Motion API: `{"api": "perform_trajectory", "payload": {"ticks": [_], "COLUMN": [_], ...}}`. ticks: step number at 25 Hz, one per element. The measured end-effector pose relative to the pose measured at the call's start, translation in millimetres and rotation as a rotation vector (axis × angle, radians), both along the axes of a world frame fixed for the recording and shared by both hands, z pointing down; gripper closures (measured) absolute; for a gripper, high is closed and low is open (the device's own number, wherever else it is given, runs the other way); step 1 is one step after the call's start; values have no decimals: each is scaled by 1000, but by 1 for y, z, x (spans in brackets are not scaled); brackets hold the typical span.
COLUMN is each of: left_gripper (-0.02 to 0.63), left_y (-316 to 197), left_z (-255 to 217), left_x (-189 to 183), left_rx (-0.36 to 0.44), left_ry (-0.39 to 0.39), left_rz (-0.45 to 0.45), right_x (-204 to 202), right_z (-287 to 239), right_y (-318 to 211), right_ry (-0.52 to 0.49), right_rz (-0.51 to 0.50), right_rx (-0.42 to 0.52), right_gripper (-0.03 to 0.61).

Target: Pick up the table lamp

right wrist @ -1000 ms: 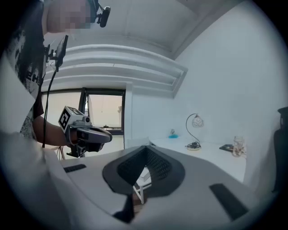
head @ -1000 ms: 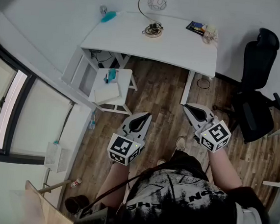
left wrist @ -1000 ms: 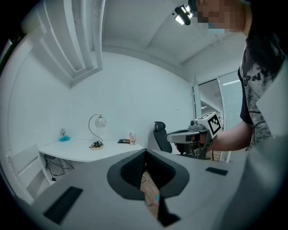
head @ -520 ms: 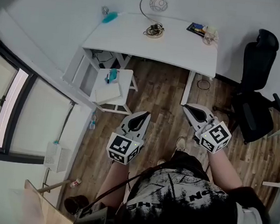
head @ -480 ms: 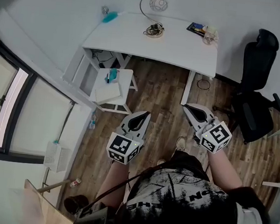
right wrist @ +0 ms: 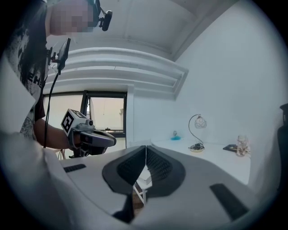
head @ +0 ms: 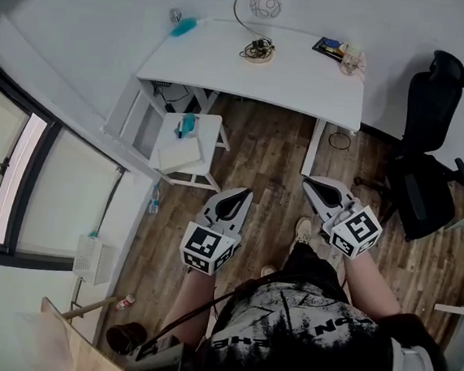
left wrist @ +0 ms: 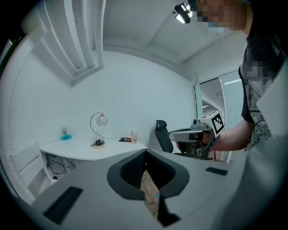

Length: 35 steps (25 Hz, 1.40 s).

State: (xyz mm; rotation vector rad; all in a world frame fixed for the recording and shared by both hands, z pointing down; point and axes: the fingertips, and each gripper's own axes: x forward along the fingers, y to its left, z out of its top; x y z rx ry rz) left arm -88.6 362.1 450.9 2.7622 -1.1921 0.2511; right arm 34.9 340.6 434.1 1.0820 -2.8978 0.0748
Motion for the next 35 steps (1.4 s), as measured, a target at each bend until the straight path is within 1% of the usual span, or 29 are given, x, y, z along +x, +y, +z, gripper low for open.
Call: {"api": "perform_trajectory", "payload": {"ticks": [6, 14, 16, 19, 23, 27, 31, 35], "left_gripper": [598, 598, 598, 598, 598, 598, 598, 598], "left_y": [-37, -114, -134, -162, -198, -228, -255, -273], "left_z": [4, 1, 0, -2, -2, 4, 3, 6], "left_x": [3, 16, 21, 31, 51, 70, 83, 93], "left_rx": [-11, -28, -36, -44, -47, -69, -63, -63], "left_ry": [-2, 3, 14, 37, 37, 27, 22, 18], "left_rz": [-28, -73, -87, -102, -122, -140, -166, -188], "right_x": [9, 31, 37, 47, 65, 85, 100, 109], "right_z": [11, 2, 1, 0, 1, 2, 2, 5], "right_y": [-38, -129, -150, -178, -213, -247, -277, -296], "right_ry": [-5, 6, 11, 9, 3, 2, 0, -6], "right_rz": [-12, -61, -70, -94, -125, -136, -153, -171], "right_rx": [-18, 2, -3, -13, -23, -29, -22, -21], "right_gripper": [558, 560, 560, 560, 560, 560, 560, 560]}}
